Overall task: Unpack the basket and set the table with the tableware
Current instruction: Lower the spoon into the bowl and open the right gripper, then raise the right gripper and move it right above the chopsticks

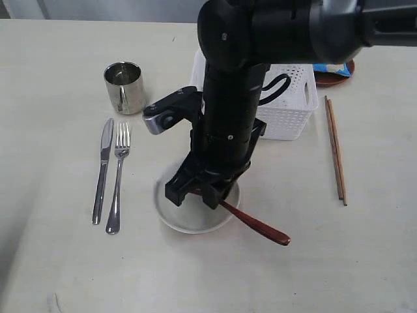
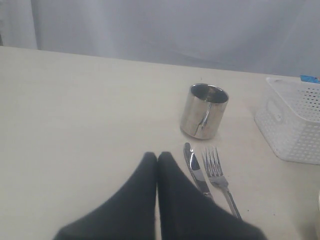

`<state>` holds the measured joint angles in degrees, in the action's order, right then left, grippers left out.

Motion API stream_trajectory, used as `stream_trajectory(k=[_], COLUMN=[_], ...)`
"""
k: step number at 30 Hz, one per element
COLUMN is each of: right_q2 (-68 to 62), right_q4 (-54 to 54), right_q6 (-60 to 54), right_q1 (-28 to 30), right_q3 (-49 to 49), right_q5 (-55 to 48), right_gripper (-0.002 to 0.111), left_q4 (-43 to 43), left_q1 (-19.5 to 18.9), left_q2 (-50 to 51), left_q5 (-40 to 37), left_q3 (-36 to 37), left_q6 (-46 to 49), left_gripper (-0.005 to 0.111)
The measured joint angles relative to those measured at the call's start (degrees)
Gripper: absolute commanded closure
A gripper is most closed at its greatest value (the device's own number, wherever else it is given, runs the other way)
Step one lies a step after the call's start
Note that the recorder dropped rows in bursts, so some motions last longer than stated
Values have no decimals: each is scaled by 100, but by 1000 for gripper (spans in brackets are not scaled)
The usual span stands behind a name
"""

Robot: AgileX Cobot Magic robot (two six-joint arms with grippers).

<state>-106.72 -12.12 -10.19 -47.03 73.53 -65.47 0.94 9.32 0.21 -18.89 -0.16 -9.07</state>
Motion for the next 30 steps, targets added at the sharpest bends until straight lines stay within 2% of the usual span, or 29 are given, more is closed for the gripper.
stream_trajectory(k=[6,8,11,14,25,30], right_q2=[-90,-90,-90,-90,337,866], right_q4=[24,24,38,38,220,2001], right_q6=[40,54,54,64,215,1092], right_q1=[0,0,0,0,0,50], right_q3=[0,0,0,0,237,463], right_q5=[79,101,101,112,32,-363], right_gripper=[106,96,74,60,59,59], left_q4=[0,0,0,0,0,0], left_q1=[0,0,0,0,0,0], left_q2=[0,0,0,0,0,0], left_q5=[0,0,0,0,0,0], left_q3=[0,0,0,0,0,0], left_q6=[0,0,0,0,0,0], left_gripper=[107,107,107,107,107,107])
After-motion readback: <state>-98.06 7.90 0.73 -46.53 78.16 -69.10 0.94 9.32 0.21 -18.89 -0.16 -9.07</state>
